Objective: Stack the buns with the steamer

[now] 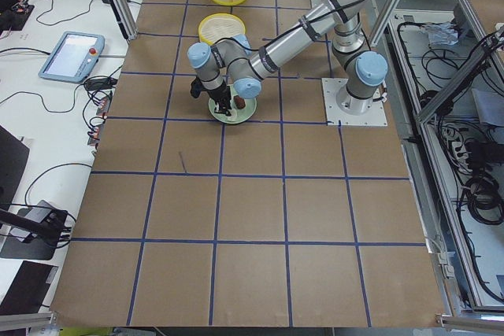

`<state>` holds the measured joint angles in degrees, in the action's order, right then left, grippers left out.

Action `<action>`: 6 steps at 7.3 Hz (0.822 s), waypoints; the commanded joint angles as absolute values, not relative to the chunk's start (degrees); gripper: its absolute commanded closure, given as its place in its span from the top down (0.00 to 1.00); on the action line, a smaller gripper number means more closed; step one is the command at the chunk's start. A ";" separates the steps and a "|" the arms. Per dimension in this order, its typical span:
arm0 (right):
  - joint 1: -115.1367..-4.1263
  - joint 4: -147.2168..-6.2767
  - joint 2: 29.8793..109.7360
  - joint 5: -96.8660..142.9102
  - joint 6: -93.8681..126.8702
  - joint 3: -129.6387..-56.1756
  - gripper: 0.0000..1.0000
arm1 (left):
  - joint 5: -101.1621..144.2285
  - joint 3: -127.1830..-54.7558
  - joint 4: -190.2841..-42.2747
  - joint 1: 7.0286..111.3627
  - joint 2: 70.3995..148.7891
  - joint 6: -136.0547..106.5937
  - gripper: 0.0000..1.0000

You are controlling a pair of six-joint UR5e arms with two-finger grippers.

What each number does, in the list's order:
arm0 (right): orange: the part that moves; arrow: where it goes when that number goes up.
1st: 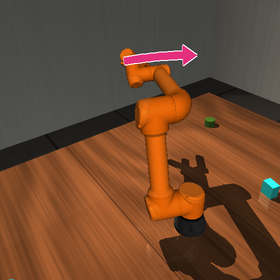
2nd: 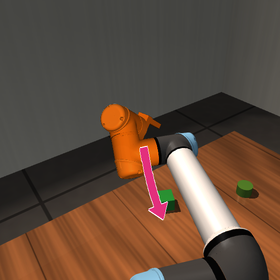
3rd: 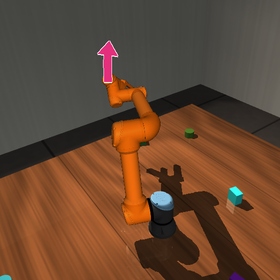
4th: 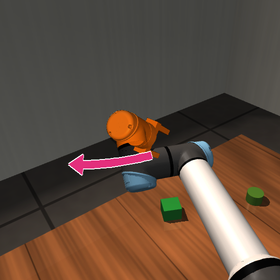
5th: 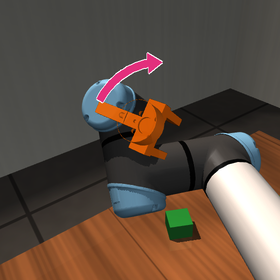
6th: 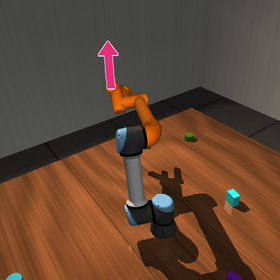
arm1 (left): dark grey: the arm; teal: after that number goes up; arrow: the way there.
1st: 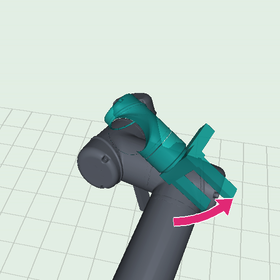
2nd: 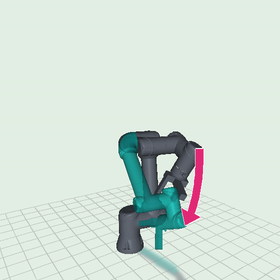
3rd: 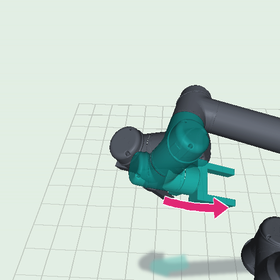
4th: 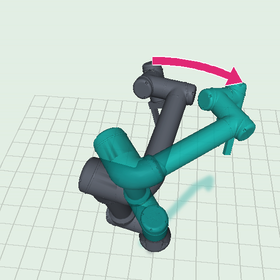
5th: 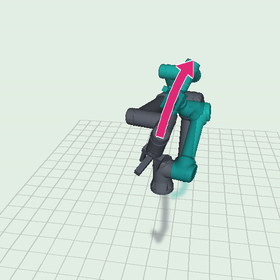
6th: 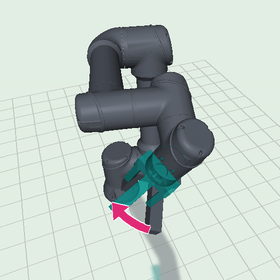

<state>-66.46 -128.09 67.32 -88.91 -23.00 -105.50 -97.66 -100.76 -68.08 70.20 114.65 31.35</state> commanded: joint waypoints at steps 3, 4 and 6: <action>-66.45 -129.11 67.15 -88.95 -25.75 -106.44 0.24 | -91.35 -91.52 -74.07 78.97 111.45 20.65 0.16; -66.45 -129.11 67.15 -89.21 -25.84 -106.44 0.21 | -90.01 -90.80 -74.96 83.71 111.01 10.82 0.16; -66.45 -129.20 67.50 -89.04 -25.75 -106.35 0.20 | -79.94 -91.14 -74.01 92.69 111.09 -8.52 0.16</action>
